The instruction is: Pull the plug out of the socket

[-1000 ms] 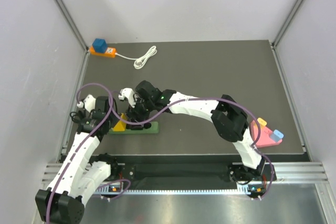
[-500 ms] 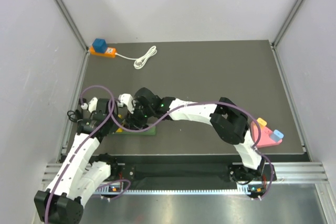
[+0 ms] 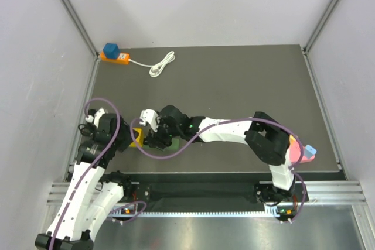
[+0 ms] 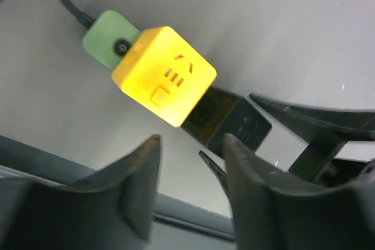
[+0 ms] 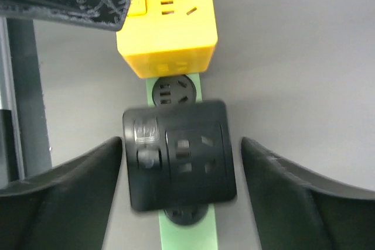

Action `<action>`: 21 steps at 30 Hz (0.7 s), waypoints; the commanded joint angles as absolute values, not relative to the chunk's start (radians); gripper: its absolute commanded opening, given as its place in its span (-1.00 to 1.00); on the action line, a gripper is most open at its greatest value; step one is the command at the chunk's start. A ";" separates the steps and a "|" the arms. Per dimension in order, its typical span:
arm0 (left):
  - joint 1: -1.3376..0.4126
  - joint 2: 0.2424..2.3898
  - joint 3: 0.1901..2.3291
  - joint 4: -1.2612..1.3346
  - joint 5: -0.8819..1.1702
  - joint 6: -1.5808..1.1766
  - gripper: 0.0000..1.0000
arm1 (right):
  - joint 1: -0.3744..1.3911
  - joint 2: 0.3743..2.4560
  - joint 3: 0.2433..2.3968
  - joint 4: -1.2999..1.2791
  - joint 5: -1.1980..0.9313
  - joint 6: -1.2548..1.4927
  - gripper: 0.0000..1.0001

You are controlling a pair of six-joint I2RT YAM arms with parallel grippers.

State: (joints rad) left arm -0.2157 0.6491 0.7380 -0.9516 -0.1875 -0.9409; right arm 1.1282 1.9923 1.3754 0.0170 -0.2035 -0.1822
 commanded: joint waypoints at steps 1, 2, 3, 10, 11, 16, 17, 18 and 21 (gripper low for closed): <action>-0.213 0.621 0.759 -0.931 -0.115 -0.873 0.08 | 1.124 1.846 1.313 0.138 -0.187 -0.172 0.66; -0.213 0.614 0.759 -0.927 -0.103 -0.862 0.21 | 1.124 1.830 1.295 0.153 -0.189 -0.170 0.71; -0.213 0.601 0.761 -0.920 -0.089 -0.851 0.33 | 1.121 1.815 1.278 0.169 -0.193 -0.169 0.76; -0.213 0.584 0.787 -0.874 0.050 -0.756 0.66 | 1.094 1.695 1.117 0.192 -0.255 -0.187 0.89; -0.213 0.587 0.790 -0.852 0.105 -0.743 0.69 | 1.089 1.694 1.100 0.198 -0.265 -0.193 0.89; -0.213 0.620 0.805 -0.822 0.169 -0.672 0.74 | 1.069 1.726 1.011 0.256 -0.313 -0.216 0.92; -0.213 0.635 0.810 -0.824 0.167 -0.658 0.73 | 1.066 1.730 0.999 0.287 -0.319 -0.219 0.92; -0.213 0.643 0.816 -0.824 0.175 -0.644 0.66 | 1.065 1.741 0.988 0.299 -0.324 -0.224 0.92; -0.215 0.681 0.836 -0.839 0.167 -0.603 0.51 | 1.065 1.764 0.959 0.339 -0.310 -0.236 0.92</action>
